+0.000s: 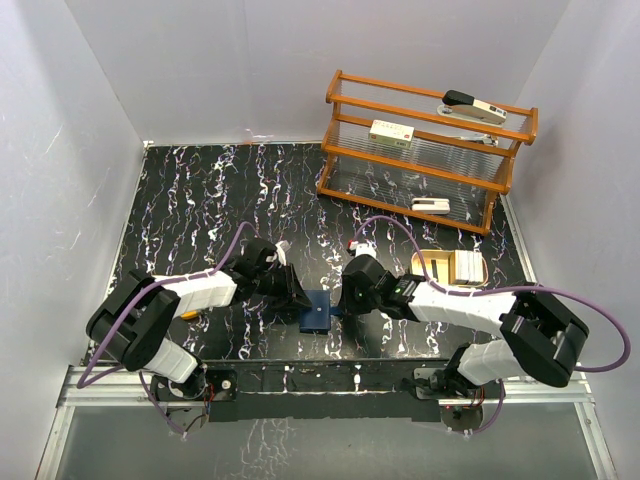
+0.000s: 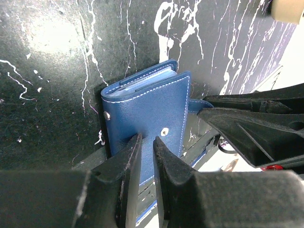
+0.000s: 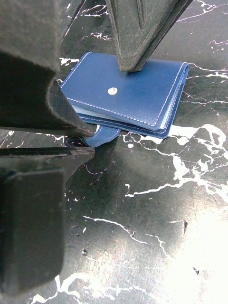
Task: Put the credit cards into the card holder
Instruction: Close the card holder at the center of the board.
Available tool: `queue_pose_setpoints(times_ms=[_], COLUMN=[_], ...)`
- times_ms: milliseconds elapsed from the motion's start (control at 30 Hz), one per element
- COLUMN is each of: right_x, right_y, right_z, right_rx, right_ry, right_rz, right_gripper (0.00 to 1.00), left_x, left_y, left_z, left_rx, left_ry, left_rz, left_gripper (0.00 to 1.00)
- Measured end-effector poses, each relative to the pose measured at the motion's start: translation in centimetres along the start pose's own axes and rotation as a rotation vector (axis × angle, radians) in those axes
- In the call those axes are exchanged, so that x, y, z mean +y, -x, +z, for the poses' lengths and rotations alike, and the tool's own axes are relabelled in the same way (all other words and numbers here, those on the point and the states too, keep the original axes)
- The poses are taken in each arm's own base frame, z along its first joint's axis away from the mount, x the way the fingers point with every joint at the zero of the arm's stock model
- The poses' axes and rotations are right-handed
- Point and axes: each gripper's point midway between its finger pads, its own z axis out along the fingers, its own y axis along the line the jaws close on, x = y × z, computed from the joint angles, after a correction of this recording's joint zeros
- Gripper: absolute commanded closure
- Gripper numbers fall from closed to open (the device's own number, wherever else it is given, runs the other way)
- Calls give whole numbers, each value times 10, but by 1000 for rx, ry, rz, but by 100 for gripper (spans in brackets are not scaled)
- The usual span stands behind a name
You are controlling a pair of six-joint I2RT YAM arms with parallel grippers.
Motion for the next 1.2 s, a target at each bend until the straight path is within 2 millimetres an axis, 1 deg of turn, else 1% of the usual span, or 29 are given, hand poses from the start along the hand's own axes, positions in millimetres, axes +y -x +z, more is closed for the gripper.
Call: queue_pose_setpoints(times_ms=[133, 367, 533, 867, 933, 1033, 1200], right_x=[4, 22, 33, 39, 40, 41, 44], right_y=[1, 5, 4, -2, -3, -3, 0], right_z=[-1, -2, 1, 12, 14, 16, 20], right_rx=[2, 10, 20, 56, 59, 58, 56], right_ry=[15, 89, 135, 166, 169, 176, 182], right_rz=[7, 38, 59, 77, 76, 76, 75], right_gripper=[85, 88, 88, 86, 87, 88, 88], left_x=[1, 1, 1, -1, -1, -1, 1], left_y=[0, 0, 1, 1, 1, 1, 6], left_z=[1, 2, 2, 3, 3, 1, -10], left_rx=[-4, -9, -16, -33, -37, -54, -100], left_ry=[11, 19, 26, 16, 14, 14, 52], left_rz=[0, -7, -22, -73, -85, -103, -89], left_gripper=[85, 85, 85, 85, 83, 76, 68])
